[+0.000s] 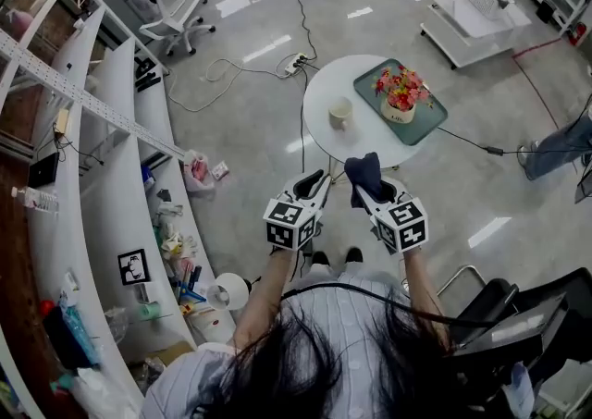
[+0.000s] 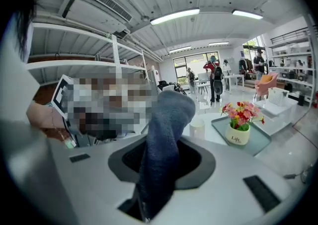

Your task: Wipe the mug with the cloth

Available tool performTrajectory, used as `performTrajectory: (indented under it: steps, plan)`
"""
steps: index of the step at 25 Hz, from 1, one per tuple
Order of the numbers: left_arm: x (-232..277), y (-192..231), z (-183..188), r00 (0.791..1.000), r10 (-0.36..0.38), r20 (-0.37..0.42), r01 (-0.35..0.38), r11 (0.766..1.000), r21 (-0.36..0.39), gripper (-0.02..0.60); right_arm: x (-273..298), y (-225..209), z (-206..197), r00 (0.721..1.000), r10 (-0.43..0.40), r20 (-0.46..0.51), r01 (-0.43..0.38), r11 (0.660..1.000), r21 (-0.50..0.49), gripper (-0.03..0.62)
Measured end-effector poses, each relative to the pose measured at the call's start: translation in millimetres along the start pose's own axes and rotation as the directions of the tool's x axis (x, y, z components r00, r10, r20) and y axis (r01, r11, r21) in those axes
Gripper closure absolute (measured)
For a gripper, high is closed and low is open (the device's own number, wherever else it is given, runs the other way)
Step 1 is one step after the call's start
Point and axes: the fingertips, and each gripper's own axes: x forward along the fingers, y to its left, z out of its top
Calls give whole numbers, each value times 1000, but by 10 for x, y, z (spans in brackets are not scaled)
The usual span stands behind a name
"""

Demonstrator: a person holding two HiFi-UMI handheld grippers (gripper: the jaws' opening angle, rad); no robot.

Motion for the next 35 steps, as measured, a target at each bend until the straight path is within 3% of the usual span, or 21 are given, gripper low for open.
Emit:
performTrajectory:
  steps: [12, 26, 35]
  plan:
    - [303, -122, -73, 999, 40, -18, -41, 997, -64, 512, -68, -372, -108, 999, 31, -19, -31, 999, -13, 471]
    - [647, 9, -254, 993, 37, -114, -43, 998, -49, 511, 182, -604, -241, 997, 40, -67, -38, 999, 22, 471]
    - [1126, 435, -304, 976, -18, -218, 11, 999, -34, 434, 622, -951, -145, 995, -8, -98, 12, 999, 41, 471]
